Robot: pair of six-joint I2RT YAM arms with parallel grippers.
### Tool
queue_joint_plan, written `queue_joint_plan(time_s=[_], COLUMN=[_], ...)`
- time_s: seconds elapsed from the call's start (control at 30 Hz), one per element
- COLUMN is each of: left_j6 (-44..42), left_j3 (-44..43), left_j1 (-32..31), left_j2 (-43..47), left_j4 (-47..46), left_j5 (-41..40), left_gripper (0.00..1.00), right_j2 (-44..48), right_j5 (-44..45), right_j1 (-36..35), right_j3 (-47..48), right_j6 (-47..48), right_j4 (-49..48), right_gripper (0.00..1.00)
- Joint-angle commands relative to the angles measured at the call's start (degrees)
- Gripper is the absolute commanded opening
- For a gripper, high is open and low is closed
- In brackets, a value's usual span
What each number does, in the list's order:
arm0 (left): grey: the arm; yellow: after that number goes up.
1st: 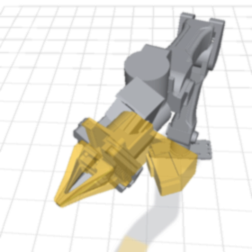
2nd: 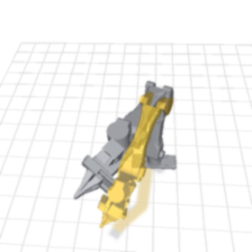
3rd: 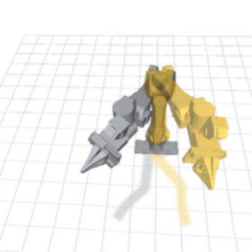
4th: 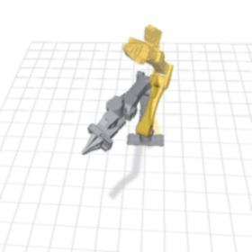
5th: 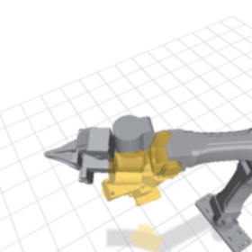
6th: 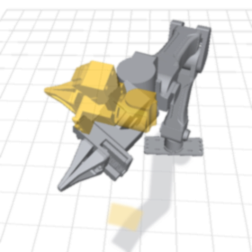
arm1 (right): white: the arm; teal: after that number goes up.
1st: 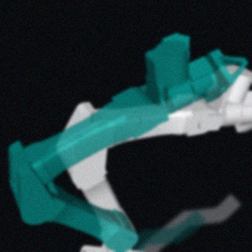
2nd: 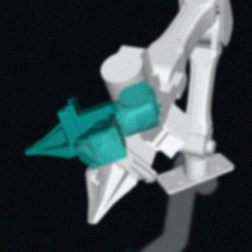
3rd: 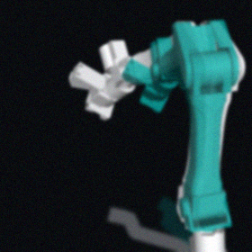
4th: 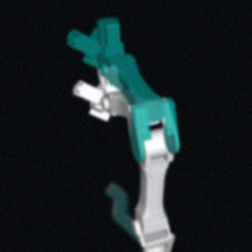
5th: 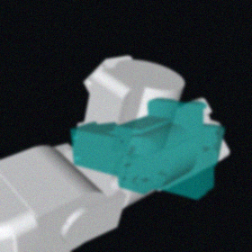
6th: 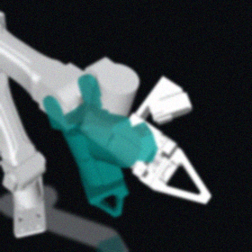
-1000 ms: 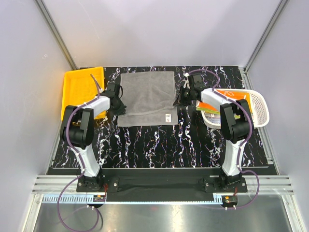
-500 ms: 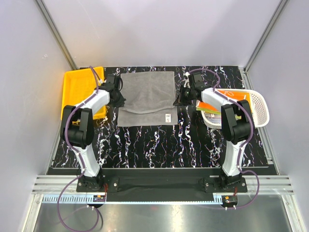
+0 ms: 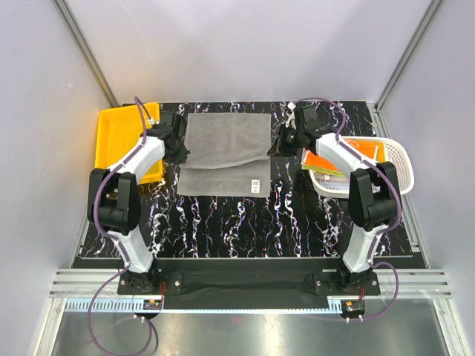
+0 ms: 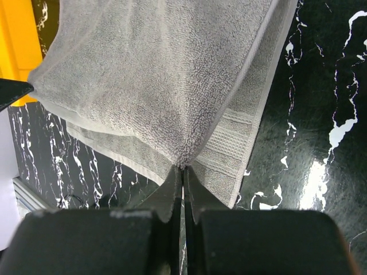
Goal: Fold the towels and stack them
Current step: Fold the towel
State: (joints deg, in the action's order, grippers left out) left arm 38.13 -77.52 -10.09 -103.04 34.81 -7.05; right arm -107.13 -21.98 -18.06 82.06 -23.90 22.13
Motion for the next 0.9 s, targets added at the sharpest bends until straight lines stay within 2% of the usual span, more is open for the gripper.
queue_joint_plan(time_s=[0.0,0.2,0.43,0.7,0.77,0.87], left_j6=[-1.3,-1.6,-2.2,-3.1,-3.8,-5.1], left_j3=[-2.0,-1.2,-5.4,-17.8,-20.1,-28.1], left_j1=[-0.1,-0.1,0.0,0.0,0.0,0.0], left_j2=[4.2,6.4,4.8,-1.5,-2.4,-5.9], left_j4=[0.4,0.2,1.2,2.7,1.8,1.8], left_j5=[-2.0,-2.0,-2.4,-5.1,-5.4,-5.7], left_gripper=[0.0,0.0,0.0,0.0,0.0,0.0], right_j2=[3.8,4.3,2.3,-1.6,-2.5,-4.9], right_j5=[0.6,0.8,1.3,6.2,6.8,8.0], right_j1=[-0.8,-1.5,-1.6,-1.3,-0.8,0.1], right_j3=[0.7,0.3,4.6,15.1,19.1,26.6], right_j6=[0.9,0.6,1.2,2.9,3.2,4.0], right_j4=[0.5,0.6,2.7,6.9,7.5,9.2], right_gripper=[0.0,0.0,0.0,0.0,0.0,0.0])
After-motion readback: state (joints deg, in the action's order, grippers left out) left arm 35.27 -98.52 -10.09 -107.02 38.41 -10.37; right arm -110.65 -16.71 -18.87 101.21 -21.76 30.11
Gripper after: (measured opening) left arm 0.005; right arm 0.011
